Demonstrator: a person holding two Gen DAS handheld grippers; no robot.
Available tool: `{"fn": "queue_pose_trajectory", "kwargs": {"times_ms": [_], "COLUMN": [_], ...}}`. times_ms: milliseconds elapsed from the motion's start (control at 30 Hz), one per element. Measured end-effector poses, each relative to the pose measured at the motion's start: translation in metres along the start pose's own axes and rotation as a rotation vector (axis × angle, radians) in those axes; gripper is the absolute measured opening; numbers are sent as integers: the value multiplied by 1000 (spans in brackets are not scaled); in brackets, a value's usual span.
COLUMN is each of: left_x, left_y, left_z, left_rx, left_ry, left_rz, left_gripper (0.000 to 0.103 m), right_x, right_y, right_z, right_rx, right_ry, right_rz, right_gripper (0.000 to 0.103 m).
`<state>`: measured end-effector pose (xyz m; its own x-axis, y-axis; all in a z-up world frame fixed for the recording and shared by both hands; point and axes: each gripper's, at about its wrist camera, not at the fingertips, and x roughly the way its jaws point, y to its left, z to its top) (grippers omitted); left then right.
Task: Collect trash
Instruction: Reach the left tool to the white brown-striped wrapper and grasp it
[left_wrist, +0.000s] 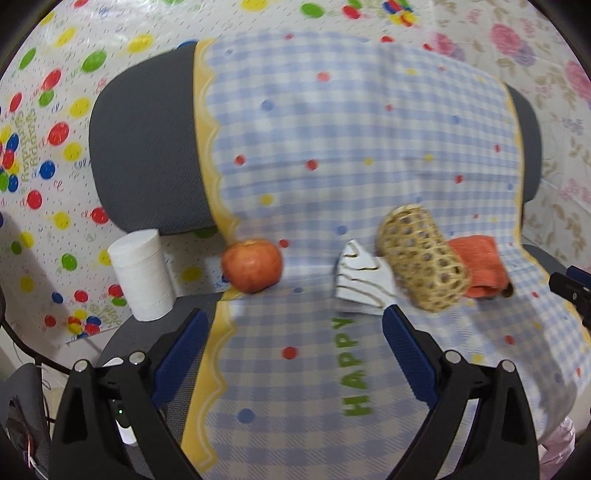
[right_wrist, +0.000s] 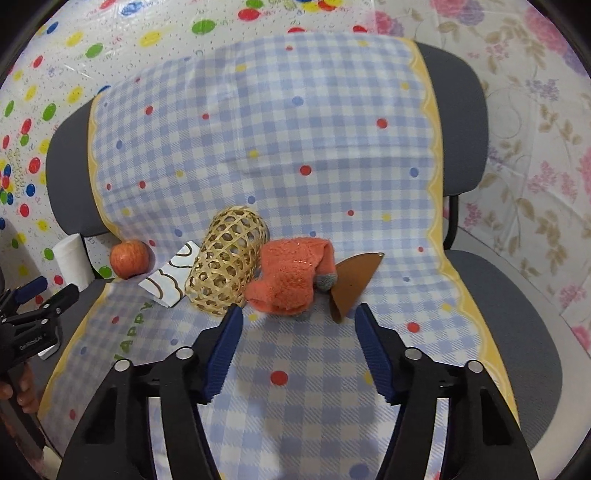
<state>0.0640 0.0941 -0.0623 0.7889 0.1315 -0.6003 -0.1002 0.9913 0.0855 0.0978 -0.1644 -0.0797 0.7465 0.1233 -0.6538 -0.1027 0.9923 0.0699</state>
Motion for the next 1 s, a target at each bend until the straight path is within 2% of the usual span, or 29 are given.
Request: {"fn": "queue_pose_trajectory", "kwargs": {"times_ms": [100,167,300,433,700,833,867,933,1000], "left_x": [15,26,56,86,143,141,140,137,132], "left_y": [7,6,-9,-25,-34,-39,-41,-45,-52], "left_z": [0,2,8,17,17,15,15,16,16], "left_rx": [-18,-22,-14,-11,-57,-44,-36,-10,26], "left_ry": [19,32,97,153,303,299,298,286,272], "left_rz": [-7,-48,-135,-187,-218,-217,-221,-242,-261], "left_gripper": [92,88,72,64,63,63,61,42,38], "right_x": [21,31,41,48,58,56,55,54,53], "right_y": [-1,-2,0,-2,-14,-15,-15,-14,-13], "right_z": [5,7,10,10,10,8,7,6,4], "right_rx": [4,12,15,14,42,47,49,52,51], "right_ry": [25,33,41,53,75,77,78,78,82], "right_rz": [-5,-5,-2,-7,-6,3,4,6,8], "right_gripper": [51,51,51,51,51,51,51,51,51]}}
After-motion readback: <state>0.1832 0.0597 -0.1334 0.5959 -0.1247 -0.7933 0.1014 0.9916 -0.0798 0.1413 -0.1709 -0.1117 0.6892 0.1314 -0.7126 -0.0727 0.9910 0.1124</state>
